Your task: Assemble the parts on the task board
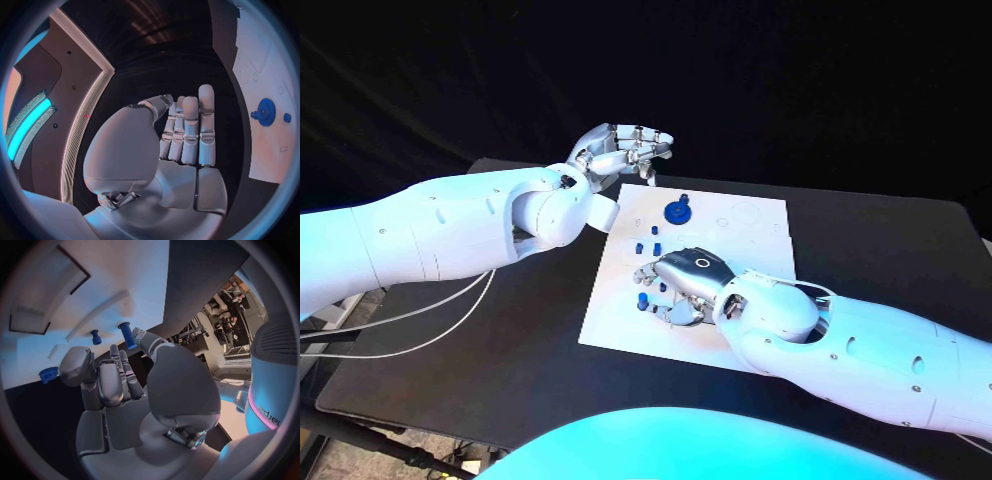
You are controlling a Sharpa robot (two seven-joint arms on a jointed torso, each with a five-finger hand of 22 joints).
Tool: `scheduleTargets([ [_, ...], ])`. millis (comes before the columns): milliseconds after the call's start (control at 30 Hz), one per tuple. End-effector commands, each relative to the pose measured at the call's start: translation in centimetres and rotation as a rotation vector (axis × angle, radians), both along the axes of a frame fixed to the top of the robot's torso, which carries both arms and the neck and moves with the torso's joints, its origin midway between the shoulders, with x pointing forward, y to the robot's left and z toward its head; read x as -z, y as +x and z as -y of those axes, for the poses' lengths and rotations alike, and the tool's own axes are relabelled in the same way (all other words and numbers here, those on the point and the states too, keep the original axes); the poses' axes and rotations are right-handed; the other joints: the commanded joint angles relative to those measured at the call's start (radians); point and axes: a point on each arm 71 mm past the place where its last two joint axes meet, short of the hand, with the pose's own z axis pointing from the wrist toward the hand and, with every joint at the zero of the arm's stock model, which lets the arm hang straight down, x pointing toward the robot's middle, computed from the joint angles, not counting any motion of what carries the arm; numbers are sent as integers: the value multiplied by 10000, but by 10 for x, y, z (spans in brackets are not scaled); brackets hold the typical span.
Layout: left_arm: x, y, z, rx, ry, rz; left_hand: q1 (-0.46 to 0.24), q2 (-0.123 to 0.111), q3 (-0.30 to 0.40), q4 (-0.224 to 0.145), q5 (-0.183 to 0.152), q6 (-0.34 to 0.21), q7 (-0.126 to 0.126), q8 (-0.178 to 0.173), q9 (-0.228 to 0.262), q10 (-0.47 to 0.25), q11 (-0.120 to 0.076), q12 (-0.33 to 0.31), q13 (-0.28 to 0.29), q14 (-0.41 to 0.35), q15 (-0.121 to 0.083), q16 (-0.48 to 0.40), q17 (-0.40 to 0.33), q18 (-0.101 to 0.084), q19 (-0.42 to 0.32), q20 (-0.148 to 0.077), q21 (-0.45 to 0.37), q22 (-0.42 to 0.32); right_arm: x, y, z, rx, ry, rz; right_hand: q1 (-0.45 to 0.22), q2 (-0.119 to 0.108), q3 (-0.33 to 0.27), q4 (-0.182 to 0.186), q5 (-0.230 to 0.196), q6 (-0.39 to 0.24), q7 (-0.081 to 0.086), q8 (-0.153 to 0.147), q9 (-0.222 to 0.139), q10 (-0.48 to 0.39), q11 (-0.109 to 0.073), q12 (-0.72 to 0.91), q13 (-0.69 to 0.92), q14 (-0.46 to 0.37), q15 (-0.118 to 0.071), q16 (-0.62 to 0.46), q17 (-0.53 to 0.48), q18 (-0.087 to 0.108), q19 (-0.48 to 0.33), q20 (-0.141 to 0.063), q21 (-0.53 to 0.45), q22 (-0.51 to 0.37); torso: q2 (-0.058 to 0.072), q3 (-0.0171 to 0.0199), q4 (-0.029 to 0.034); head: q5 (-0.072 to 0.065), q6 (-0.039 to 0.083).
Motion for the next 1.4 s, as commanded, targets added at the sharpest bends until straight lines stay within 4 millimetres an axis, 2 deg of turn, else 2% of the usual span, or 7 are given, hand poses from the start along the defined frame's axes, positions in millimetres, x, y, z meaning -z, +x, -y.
scheduleTargets([
  [33,-1,0,1,117,-113,28,2,135,-78,0,33,53,-20,28,8,-40,6,25,8,-70,5,-45,-9,68,31,-34,-36,-8,-13,2,7,196,781,507,-10,-80,-106,13,-42,-40,43,-17,19,-48,-12,97,7,-63,14,-37,-23,207,-49,26,-32,-20,-14,-1,-19,-41,2],
  [333,-1,0,-1,103,-99,12,2,135,-78,0,33,53,-20,28,8,-40,6,25,8,-70,5,-45,-9,68,31,-34,-36,-8,-52,24,73,1711,2294,-831,181,203,-291,234,200,1017,214,526,276,1801,-226,1464,381,353,-162,349,742,-26,577,-81,983,827,-45,-13,-29,-354,2],
  [533,-1,-1,-5,49,-78,15,-10,130,-94,7,30,45,-19,30,8,-59,9,43,16,-76,7,-45,-15,67,34,-34,-48,-14,-56,36,142,3716,2344,-2710,-159,174,-610,551,232,1718,-312,1022,498,4069,-834,3444,1624,567,-636,629,1384,-221,1008,-490,1915,1616,-74,-54,-132,-851,29],
  [633,-1,-2,-7,31,-71,14,-10,130,-94,7,30,45,-19,30,8,-59,9,43,16,-76,7,-45,-15,67,34,-34,-48,-14,-53,31,168,4528,2227,-3228,-132,244,-942,765,526,1571,-682,1611,1044,4843,-1096,10019,8971,878,-800,1216,2654,-437,1356,-782,2807,2388,-91,-59,-193,-1093,32],
  [667,-1,-3,-8,27,-68,12,-10,130,-94,7,30,45,-19,30,8,-59,9,43,16,-76,7,-45,-15,67,34,-34,-48,-14,-51,28,176,4820,2178,-3369,-389,283,-1058,977,444,1558,-476,1695,1117,5235,-1017,11117,10383,953,-787,1379,3177,-485,1419,-771,3006,2565,-95,-59,-209,-1166,24],
  [833,-1,-4,-8,51,-71,-3,-28,129,-104,20,29,43,-17,32,8,-65,11,51,19,-78,10,-45,-17,66,35,-33,-54,-18,-40,12,201,6064,1872,-3589,-339,362,-1277,1384,451,890,-298,2071,1568,5890,-777,13262,13207,1185,-606,1873,4644,-671,1686,-578,3810,3274,-126,-64,-275,-1429,18],
  [1400,-1,-7,-7,127,-100,-13,-46,131,-113,35,29,42,-18,35,8,-71,12,60,23,-80,12,-44,-20,65,36,-31,-61,-22,-9,-4,198,7487,829,-3415,-670,204,-1653,1898,483,891,-299,2152,1635,5966,-754,13392,13440,1242,-562,1968,4984,-763,1818,-505,4185,3597,-121,-63,-234,-1677,13],
])
